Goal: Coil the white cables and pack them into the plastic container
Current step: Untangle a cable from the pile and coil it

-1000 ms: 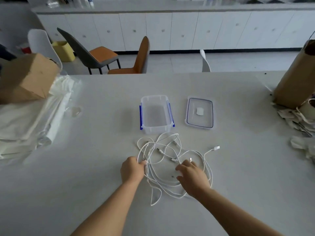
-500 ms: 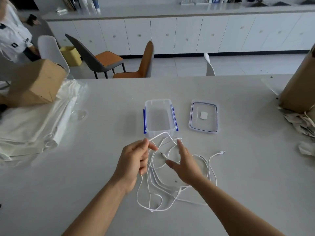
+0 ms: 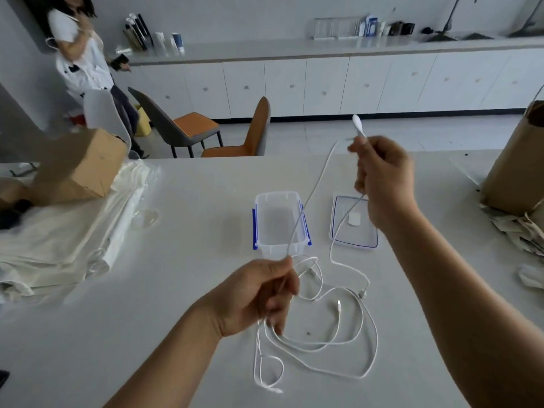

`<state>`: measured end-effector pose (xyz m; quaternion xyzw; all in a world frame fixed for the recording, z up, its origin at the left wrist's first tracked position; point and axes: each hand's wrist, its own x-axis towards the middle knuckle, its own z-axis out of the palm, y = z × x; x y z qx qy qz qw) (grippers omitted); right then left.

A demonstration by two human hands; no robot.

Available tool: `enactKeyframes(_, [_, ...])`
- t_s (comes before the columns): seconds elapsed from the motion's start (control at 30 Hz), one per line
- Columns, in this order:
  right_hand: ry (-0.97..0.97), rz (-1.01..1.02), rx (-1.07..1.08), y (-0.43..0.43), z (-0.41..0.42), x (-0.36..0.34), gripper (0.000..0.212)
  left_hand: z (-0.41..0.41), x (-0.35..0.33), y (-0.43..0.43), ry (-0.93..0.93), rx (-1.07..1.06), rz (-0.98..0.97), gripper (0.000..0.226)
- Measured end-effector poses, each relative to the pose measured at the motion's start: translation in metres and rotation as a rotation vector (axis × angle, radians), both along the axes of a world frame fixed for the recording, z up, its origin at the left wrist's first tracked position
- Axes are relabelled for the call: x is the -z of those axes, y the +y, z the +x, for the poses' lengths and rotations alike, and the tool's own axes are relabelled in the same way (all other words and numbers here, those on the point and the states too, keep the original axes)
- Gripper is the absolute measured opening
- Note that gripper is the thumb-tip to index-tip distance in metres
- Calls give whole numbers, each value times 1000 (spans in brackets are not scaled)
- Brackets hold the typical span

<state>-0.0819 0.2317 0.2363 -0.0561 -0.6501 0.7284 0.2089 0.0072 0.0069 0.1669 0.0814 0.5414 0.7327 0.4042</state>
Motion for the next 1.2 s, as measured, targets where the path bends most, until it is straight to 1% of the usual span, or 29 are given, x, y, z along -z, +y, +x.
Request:
enactKeyframes(0.07, [-9,-4,80,15,-11,-12,26,2,-1,4,26,206,19,38])
enactKeyframes(0.13, [-49,74,93,26,-15,-8,26,4,-4,9,21,299,137,33])
enactKeyframes(0.2, [-102,224,58,32,-15,7,25,3,-11,16,-14,276,328,30])
enactKeyframes(0.27, [-171,360,19,34,-10,27,19,-1,-19,24,-63,186,546,32])
enactKeyframes(0.3, [-202,400,-2,36,-8,36,16,-4,-22,27,-78,144,640,35])
enactKeyframes(0.37, [-243,481,-42,36,-2,53,14,-11,-29,31,-74,64,737,46])
enactKeyframes(0.43, [-242,562,-69,35,9,66,20,-18,-37,32,-77,-46,757,54])
enactKeyframes(0.5, [-208,633,-108,33,24,76,23,-25,-43,30,-96,-146,787,52])
enactKeyframes(0.53, [-206,676,-138,32,31,80,22,-30,-45,28,-99,-183,808,52])
enactKeyframes(0.63, [-299,775,-204,39,49,99,16,-41,-53,15,-77,-259,884,55])
enactKeyframes(0.7, [-407,767,-194,48,53,110,19,-47,-57,7,-49,-304,885,53])
enactKeyframes(0.77, [-470,737,-135,55,52,114,20,-47,-55,3,-55,-288,845,57])
enactKeyframes(0.8, [-464,747,-85,58,50,114,19,-44,-53,4,-49,-258,823,58])
enactKeyframes(0.9, [-436,817,31,63,48,108,14,-35,-52,7,39,-126,832,57])
enactKeyframes(0.97, [-457,851,33,64,48,103,14,-37,-58,6,109,-111,849,56])
enactKeyframes(1.07, [-479,899,-57,61,55,99,15,-49,-67,-3,129,-303,778,50])
enactKeyframes(1.13, [-473,931,-108,59,59,100,16,-54,-72,-8,74,-440,759,43])
enactKeyframes(1.2, [-474,985,-40,61,55,100,15,-53,-72,-13,-17,-525,743,45])
